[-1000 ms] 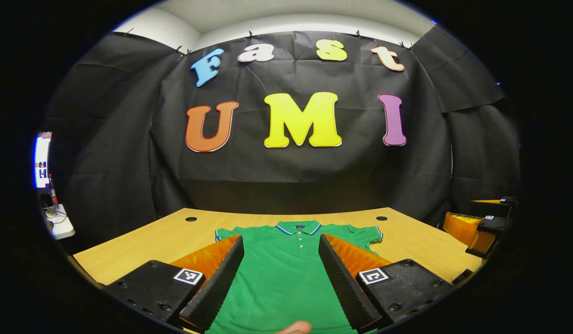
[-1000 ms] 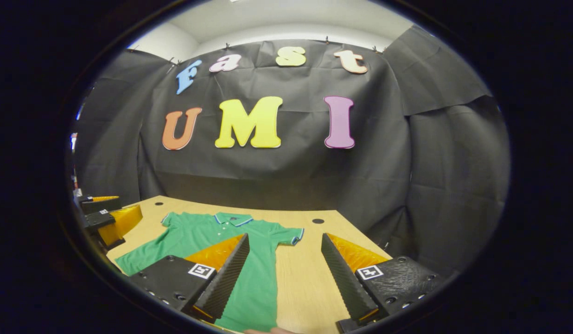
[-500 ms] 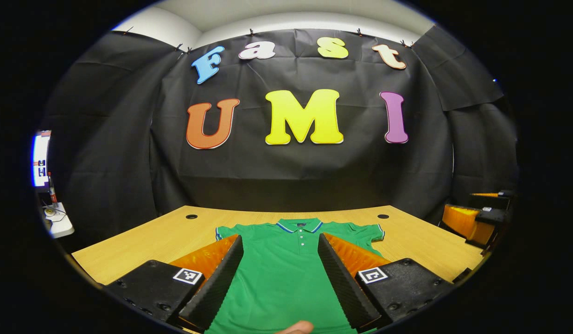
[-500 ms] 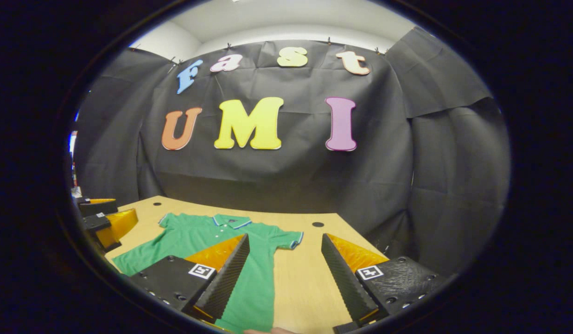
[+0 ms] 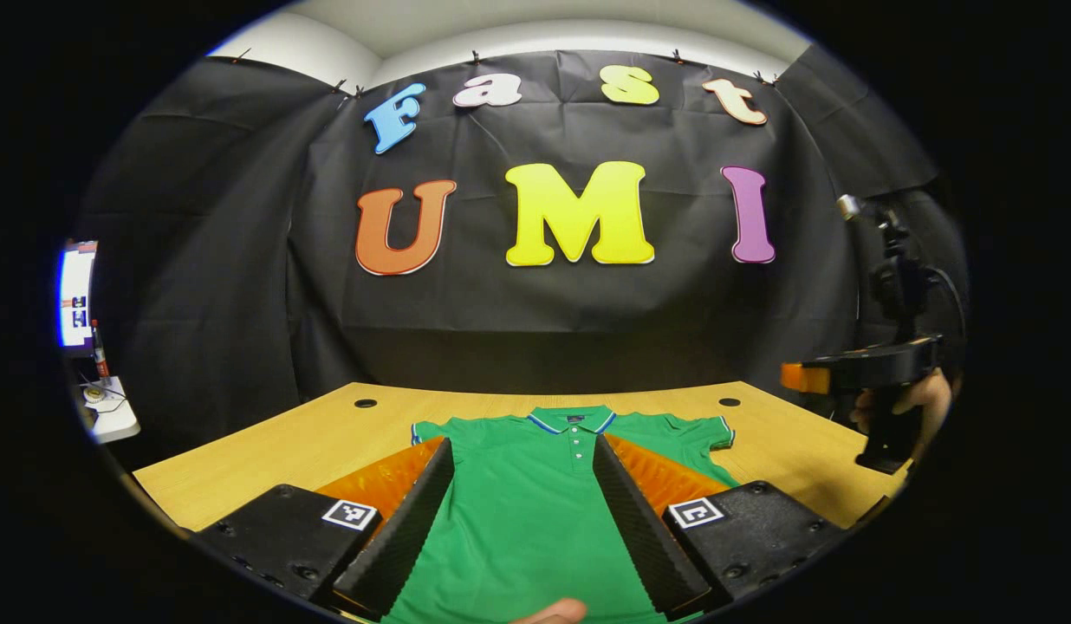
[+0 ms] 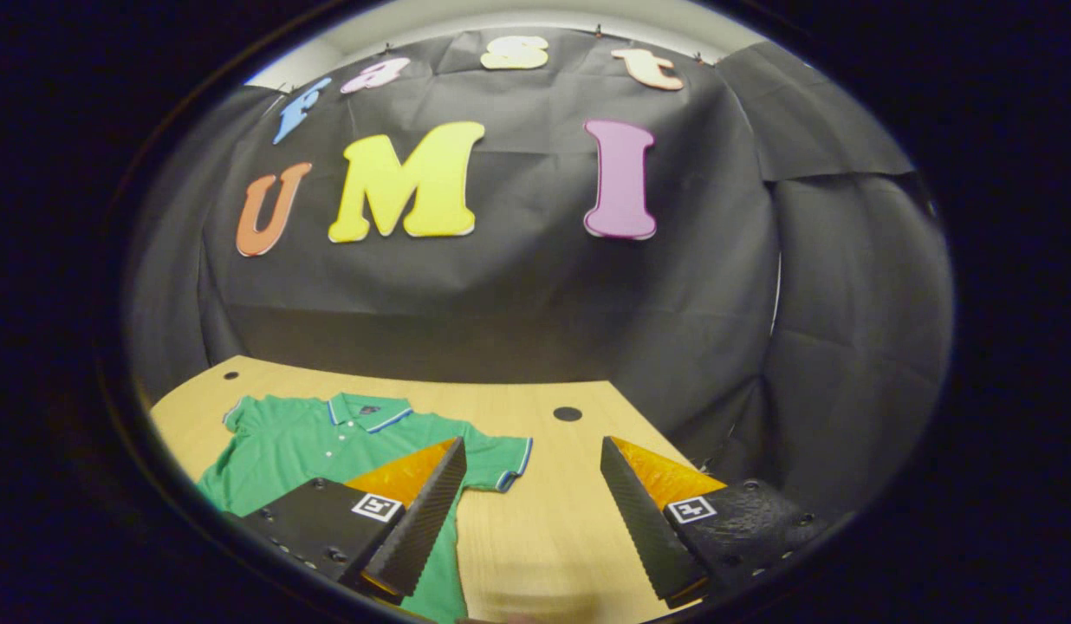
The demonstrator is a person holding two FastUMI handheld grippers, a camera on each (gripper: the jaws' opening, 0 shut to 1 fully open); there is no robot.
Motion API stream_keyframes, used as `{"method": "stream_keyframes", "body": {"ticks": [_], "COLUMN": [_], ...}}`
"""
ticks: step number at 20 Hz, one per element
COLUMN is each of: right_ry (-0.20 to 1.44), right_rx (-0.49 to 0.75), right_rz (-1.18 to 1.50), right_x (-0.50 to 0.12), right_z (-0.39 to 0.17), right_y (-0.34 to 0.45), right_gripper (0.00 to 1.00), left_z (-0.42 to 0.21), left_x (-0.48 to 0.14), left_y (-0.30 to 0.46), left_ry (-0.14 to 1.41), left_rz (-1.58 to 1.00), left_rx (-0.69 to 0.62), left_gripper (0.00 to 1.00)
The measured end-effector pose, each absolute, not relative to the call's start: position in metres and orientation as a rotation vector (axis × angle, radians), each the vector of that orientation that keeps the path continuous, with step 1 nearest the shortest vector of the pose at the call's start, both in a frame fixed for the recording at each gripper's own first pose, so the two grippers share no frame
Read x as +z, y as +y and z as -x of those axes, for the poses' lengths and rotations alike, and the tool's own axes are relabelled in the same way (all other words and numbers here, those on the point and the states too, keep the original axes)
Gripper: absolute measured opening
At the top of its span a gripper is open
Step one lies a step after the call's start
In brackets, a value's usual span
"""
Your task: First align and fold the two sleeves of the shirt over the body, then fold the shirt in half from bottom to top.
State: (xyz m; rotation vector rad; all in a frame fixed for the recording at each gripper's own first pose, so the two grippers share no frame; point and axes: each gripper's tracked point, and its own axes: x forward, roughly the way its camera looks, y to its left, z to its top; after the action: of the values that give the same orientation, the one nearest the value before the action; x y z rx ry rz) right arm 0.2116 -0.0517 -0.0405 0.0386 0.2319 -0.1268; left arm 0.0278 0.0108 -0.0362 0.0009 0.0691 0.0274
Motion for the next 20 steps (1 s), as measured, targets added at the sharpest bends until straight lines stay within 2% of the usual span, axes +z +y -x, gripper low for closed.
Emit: {"method": "stream_keyframes", "body": {"ticks": [5,10,13,14,17,18,19,20], "right_ry": [0.467,0.551,0.588,0.603,0.685,0.667,0.662,0.652], "right_rx": [-0.159,-0.202,-0.239,-0.222,-0.185,-0.163,-0.153,-0.143], "right_rz": [-0.094,-0.094,-0.122,-0.15,-0.186,-0.186,-0.169,-0.156], "right_x": [-0.117,-0.152,-0.165,-0.166,-0.185,-0.177,-0.179,-0.177], "right_z": [-0.286,-0.318,-0.326,-0.329,-0.328,-0.33,-0.332,-0.333], "right_y": [-0.038,-0.034,-0.042,-0.037,-0.026,-0.025,-0.025,-0.024], "right_gripper": [0.95,0.94,0.89,0.81,0.45,0.41,0.27,0.21], "left_z": [-0.033,-0.041,-0.046,-0.046,-0.045,-0.044,-0.044,-0.045], "left_x": [-0.042,-0.053,-0.058,-0.06,-0.062,-0.062,-0.061,-0.06], "left_y": [0.019,0.035,0.042,0.042,0.043,0.043,0.043,0.042], "left_ry": [0.081,0.116,0.137,0.143,0.153,0.153,0.151,0.148], "left_rz": [0.009,0.026,0.059,0.07,0.075,0.072,0.069,0.066], "left_rx": [0.037,0.058,0.069,0.067,0.066,0.065,0.064,0.063], "left_gripper": [1.0,1.0,1.0,1.0,1.0,1.0,1.0,1.0]}}
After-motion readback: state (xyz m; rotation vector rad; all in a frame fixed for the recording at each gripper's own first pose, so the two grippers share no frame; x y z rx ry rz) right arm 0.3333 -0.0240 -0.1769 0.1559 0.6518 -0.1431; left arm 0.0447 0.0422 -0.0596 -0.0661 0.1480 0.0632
